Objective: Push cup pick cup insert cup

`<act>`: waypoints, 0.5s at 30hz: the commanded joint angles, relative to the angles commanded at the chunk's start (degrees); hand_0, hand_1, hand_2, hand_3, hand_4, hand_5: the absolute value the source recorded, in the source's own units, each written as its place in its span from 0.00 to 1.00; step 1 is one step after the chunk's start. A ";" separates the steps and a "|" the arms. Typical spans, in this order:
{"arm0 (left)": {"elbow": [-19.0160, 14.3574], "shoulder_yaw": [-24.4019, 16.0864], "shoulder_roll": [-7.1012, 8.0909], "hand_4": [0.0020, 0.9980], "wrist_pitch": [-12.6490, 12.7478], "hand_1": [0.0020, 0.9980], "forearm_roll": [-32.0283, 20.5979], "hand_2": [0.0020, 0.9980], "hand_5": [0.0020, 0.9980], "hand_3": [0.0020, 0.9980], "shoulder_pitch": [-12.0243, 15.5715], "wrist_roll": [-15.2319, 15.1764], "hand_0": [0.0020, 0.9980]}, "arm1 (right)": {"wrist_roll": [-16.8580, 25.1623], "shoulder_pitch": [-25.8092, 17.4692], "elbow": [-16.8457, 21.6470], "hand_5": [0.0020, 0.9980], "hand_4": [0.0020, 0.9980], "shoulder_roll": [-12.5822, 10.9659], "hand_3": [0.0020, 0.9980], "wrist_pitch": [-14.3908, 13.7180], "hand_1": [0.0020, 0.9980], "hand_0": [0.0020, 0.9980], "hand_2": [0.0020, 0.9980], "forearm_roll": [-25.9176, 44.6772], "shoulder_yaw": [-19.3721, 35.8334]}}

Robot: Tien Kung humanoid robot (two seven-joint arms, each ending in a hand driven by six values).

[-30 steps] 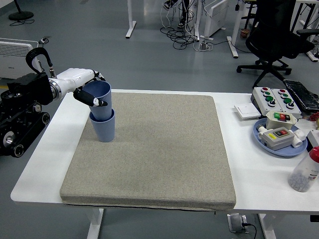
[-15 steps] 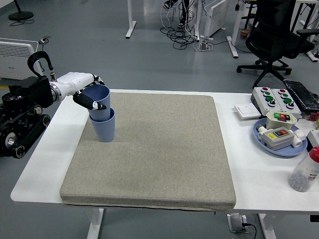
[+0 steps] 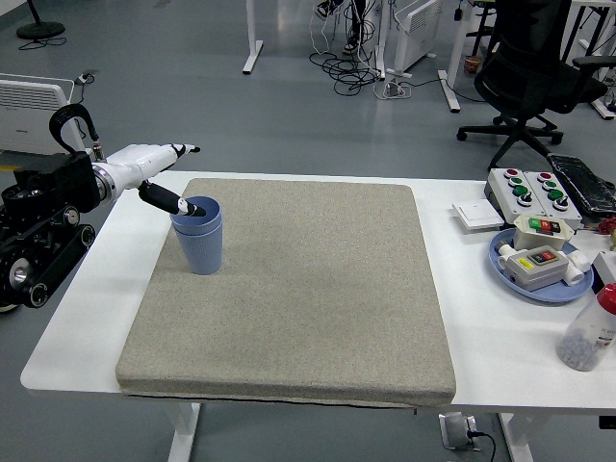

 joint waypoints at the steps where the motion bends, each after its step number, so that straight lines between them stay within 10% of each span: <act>1: -0.11 -0.20 0.05 1.00 0.13 0.96 -0.11 1.00 0.59 1.00 0.09 -0.02 0.86 | 0.01 0.00 0.00 0.54 0.20 0.00 0.62 -0.01 0.61 0.71 0.69 0.02 0.00; 5: -0.55 -0.80 0.20 1.00 0.63 0.96 -0.48 1.00 0.59 1.00 0.38 -0.07 0.86 | 0.00 0.01 -0.01 0.54 0.20 0.01 0.62 -0.01 0.61 0.71 0.69 -0.01 0.03; 6: -1.27 -1.52 0.35 0.85 2.29 0.88 -2.53 0.98 0.76 1.00 1.07 -0.12 0.81 | 0.01 0.02 -0.01 0.54 0.20 -0.01 0.62 0.00 0.61 0.71 0.69 0.01 -0.01; 11: -4.48 -5.57 0.32 0.85 11.24 0.88 -13.93 0.98 0.76 1.00 4.55 1.67 0.81 | 0.12 0.03 -0.04 0.54 0.20 -0.01 0.62 -0.02 0.61 0.71 0.69 0.23 -0.17; 12: -5.58 -6.86 0.20 0.67 13.28 0.73 -16.53 0.77 0.93 0.76 5.72 2.25 0.68 | 0.16 0.03 -0.05 0.54 0.20 0.01 0.62 -0.05 0.61 0.71 0.69 0.33 -0.23; 15: -8.50 -9.94 -0.22 0.67 18.23 0.73 -23.61 0.77 0.93 0.76 8.73 3.25 0.68 | 0.24 0.03 -0.07 0.54 0.20 0.04 0.62 -0.08 0.61 0.71 0.69 0.49 -0.32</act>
